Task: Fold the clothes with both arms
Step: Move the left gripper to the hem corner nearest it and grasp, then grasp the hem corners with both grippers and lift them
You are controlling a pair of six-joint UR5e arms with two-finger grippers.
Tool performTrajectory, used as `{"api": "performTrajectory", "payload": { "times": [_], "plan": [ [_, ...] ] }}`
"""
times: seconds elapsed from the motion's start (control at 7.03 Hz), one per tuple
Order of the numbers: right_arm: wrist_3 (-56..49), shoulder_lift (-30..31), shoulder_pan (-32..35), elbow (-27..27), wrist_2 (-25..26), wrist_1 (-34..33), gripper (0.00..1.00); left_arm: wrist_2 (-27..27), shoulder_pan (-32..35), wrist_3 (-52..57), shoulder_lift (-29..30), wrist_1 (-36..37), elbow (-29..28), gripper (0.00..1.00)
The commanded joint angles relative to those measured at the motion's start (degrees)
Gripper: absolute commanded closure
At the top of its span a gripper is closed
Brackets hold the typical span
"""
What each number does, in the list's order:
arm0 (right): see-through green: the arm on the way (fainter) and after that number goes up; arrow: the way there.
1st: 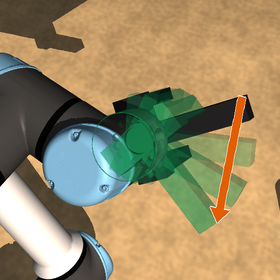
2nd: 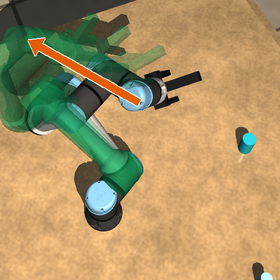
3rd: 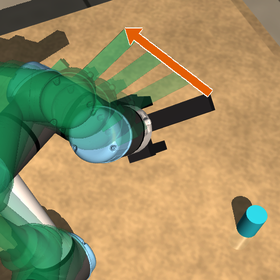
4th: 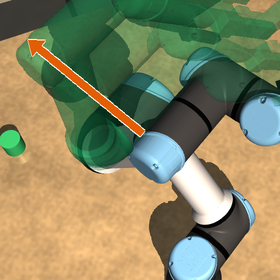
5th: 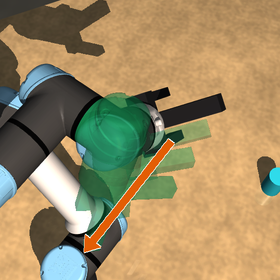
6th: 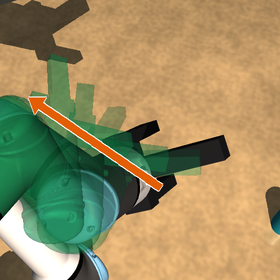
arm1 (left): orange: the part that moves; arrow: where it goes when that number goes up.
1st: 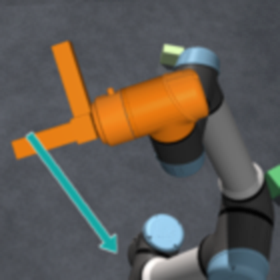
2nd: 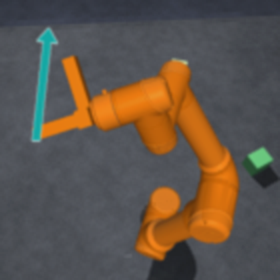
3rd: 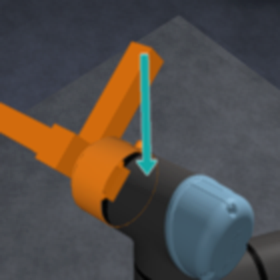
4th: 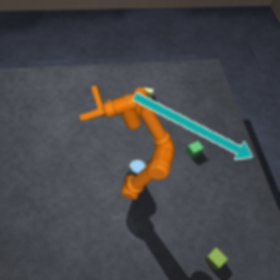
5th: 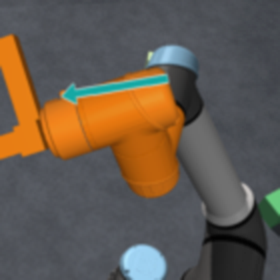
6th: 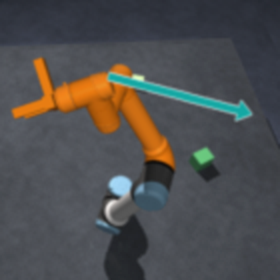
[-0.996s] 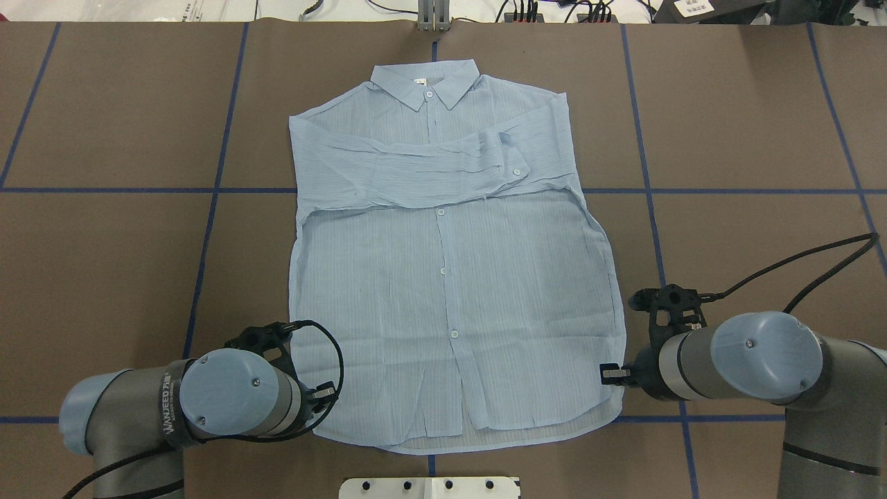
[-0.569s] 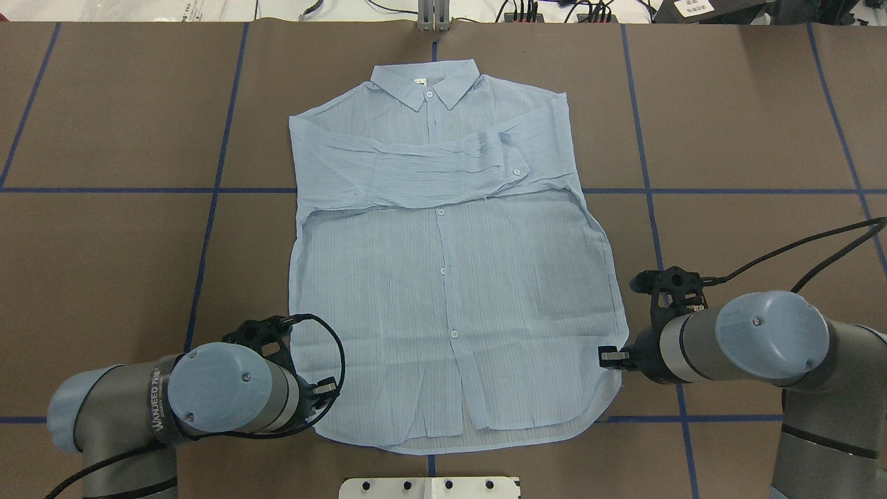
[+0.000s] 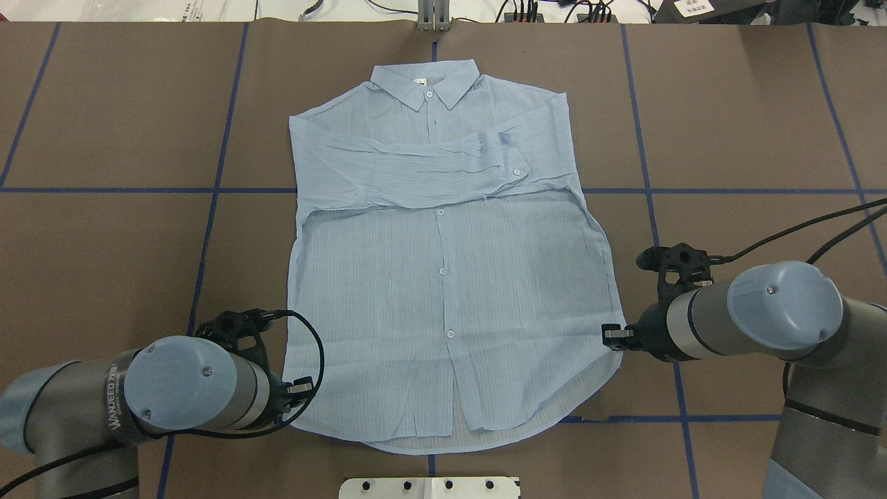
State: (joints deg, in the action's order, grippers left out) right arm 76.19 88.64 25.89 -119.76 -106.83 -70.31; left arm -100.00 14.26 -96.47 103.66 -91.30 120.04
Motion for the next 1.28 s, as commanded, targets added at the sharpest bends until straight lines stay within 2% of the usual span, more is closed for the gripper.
{"api": "performTrajectory", "payload": {
  "times": [0.0,0.71,0.85,1.14],
  "plan": [
    [-1.21,-0.05,3.1,0.14,-2.67,0.0,1.0,-0.37,1.12,2.86,-0.47,0.07,1.42,1.0],
    [-3.32,-0.05,6.7,0.75,-5.05,-0.09,1.0,-0.46,1.47,2.95,-0.56,-0.02,2.92,1.0],
    [-4.46,-0.05,8.63,1.36,-7.23,0.0,1.0,-0.46,1.47,2.95,-0.56,-0.02,2.92,1.0],
    [-4.91,-0.05,9.7,1.46,-8.39,0.0,1.0,-0.64,1.38,2.95,-0.21,-0.02,3.36,1.0]
  ]
}}
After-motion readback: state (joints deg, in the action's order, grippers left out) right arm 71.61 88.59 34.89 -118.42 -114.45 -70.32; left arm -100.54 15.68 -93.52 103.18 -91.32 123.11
